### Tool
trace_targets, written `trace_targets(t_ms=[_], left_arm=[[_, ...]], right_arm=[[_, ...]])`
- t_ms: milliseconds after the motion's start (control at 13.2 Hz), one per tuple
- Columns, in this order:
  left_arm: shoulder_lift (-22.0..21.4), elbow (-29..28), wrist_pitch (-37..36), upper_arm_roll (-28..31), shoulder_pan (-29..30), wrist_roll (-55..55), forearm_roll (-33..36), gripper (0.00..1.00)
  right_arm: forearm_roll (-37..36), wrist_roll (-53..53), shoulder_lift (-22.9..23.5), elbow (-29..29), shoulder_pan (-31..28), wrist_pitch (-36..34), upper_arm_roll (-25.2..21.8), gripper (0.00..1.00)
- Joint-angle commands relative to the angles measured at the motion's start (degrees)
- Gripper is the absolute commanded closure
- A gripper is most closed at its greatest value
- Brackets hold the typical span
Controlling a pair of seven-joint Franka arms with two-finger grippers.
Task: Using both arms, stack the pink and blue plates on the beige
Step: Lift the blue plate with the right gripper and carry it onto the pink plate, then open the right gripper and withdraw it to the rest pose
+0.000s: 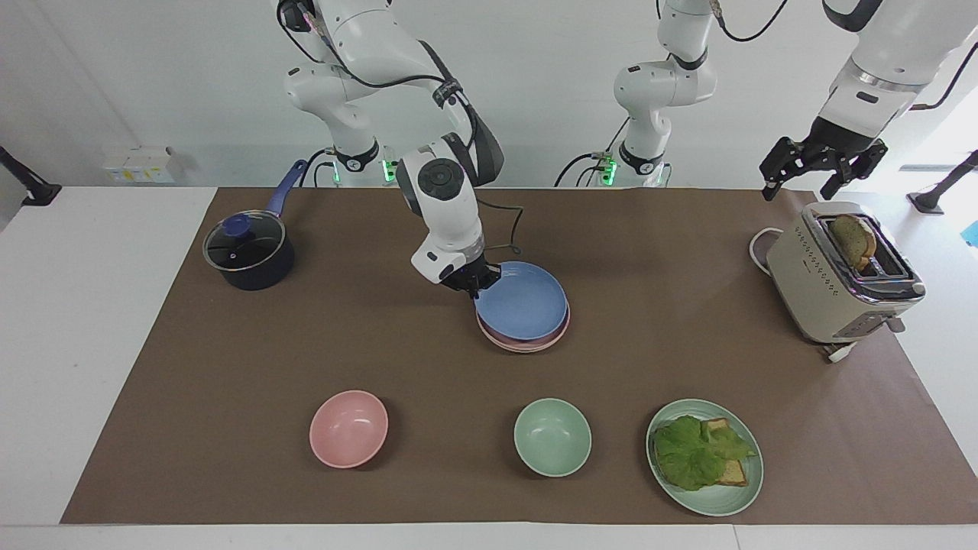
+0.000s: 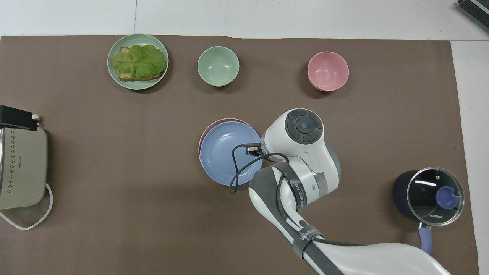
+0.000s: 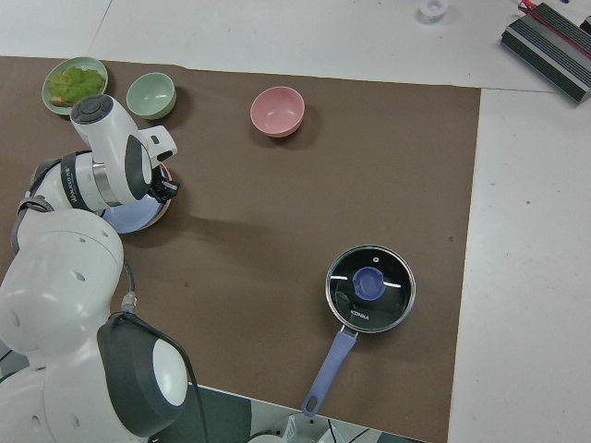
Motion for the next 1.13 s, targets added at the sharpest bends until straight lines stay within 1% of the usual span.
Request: trace_targets(t_ms=[0, 75, 151, 226, 377, 453, 679, 1057], left_arm=[[-0.7, -0.2, -0.8, -0.2, 0.3, 0.0, 0.7, 0.0], [-0.7, -0.2, -0.8, -0.2, 0.3, 0.0, 0.7, 0.0], [-0.7, -0.2, -0.8, -0.2, 0.3, 0.0, 0.7, 0.0], [-0.7, -0.2, -0.8, -0.2, 0.3, 0.0, 0.7, 0.0], [-0.7, -0.2, -0.8, -0.2, 0.3, 0.0, 0.7, 0.0], [-0.7, -0.2, -0.8, -0.2, 0.3, 0.0, 0.7, 0.0], [-0.7, -0.2, -0.8, -0.2, 0.3, 0.0, 0.7, 0.0], [-0.8, -0.2, -0.8, -0.2, 0.3, 0.0, 0.7, 0.0]], right_arm=[[1.3, -0.8, -0.4, -1.2, -1.1, 2.5, 0.3, 1.0], [1.4, -0.5, -0.3, -1.1, -1.2, 2.6, 0.4, 0.79], [1.4, -0.2, -0.2, -0.7, -1.2, 2.6, 0.4, 0.25], [0.9, -0.2, -0.1, -0.2, -1.0, 2.4, 0.3, 0.0], [0.2, -0.8, -1.0, 0.8, -1.1, 1.9, -0.2, 0.0], [-0.5, -0.9, -2.3, 0.8, -1.9, 1.9, -0.5, 0.0], [-8.9, -2.5, -7.4, 0.9, -6.9, -0.1, -0.2, 0.0], [-11.2, -4.9, -13.9, 4.3, -13.9, -11.4, -0.4, 0.0]])
